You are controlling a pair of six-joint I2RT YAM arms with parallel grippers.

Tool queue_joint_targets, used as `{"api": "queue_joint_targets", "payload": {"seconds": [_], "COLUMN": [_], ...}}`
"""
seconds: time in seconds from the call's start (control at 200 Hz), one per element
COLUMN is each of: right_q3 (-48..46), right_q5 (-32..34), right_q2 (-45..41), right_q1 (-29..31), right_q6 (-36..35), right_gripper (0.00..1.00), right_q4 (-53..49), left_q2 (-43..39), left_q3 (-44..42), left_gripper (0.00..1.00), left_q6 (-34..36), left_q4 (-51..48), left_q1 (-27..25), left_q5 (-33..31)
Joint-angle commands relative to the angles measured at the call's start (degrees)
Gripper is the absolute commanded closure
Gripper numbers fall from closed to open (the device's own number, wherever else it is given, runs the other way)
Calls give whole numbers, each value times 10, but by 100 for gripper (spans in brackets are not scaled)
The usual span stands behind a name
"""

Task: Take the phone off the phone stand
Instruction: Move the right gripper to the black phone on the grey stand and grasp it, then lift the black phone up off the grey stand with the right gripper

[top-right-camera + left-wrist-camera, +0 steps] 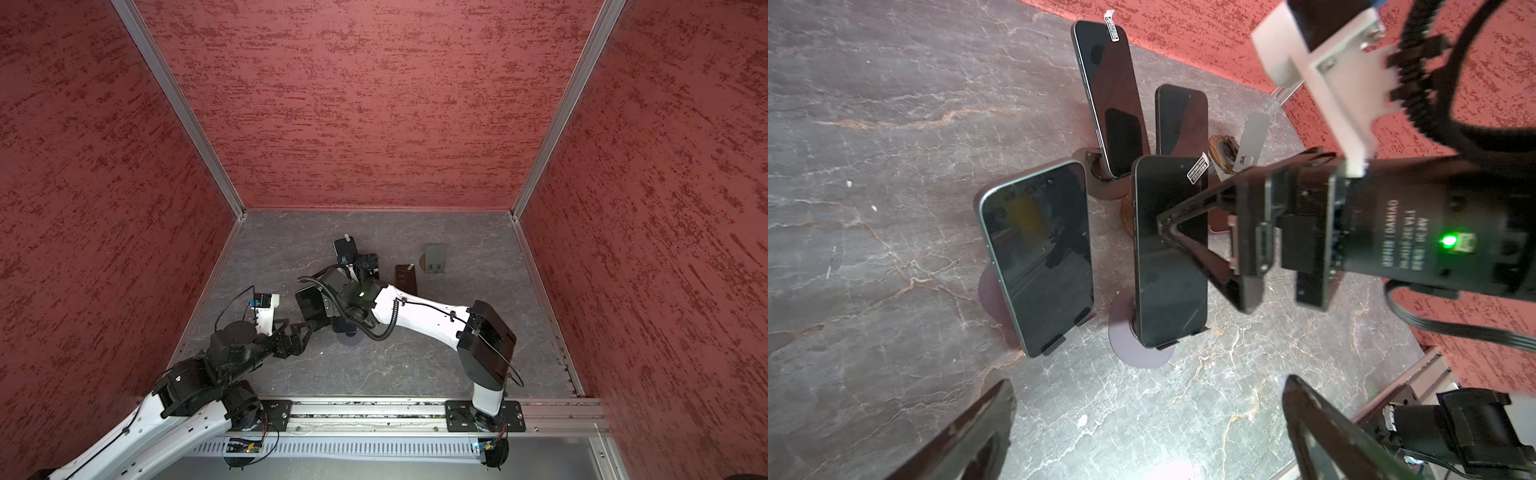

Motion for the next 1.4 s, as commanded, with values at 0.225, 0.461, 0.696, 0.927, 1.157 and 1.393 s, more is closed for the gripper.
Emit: {"api": "queue_joint_targets", "payload": {"seconds": [0.225, 0.461, 0.696, 0.927, 1.157, 1.393], "right_q3": [43, 52, 57, 55, 55, 45], "right_q5": [55, 68, 71, 70, 61, 54], "right_q2": [52, 72, 82, 78, 66, 34], "right_q1": [12, 13, 13, 13, 13, 13], "right_q6": [51, 68, 79, 73, 51, 26], "right_gripper": [1, 3, 11, 25, 30, 32], "right_q4": [-36, -41, -48, -41, -27, -3], "left_q2": [0, 1, 1, 5, 12, 29], "left_q3": [-4, -6, -6, -4, 0, 8], "left_gripper": [0, 0, 1, 0, 0, 1], "left_q6": [-5, -5, -1, 0, -1, 1], "left_q4": [-7, -8, -7, -6, -7, -1], "left_q1": [4, 5, 4, 5, 5, 5], "left_q5": [9, 10, 11, 10, 10, 14]}}
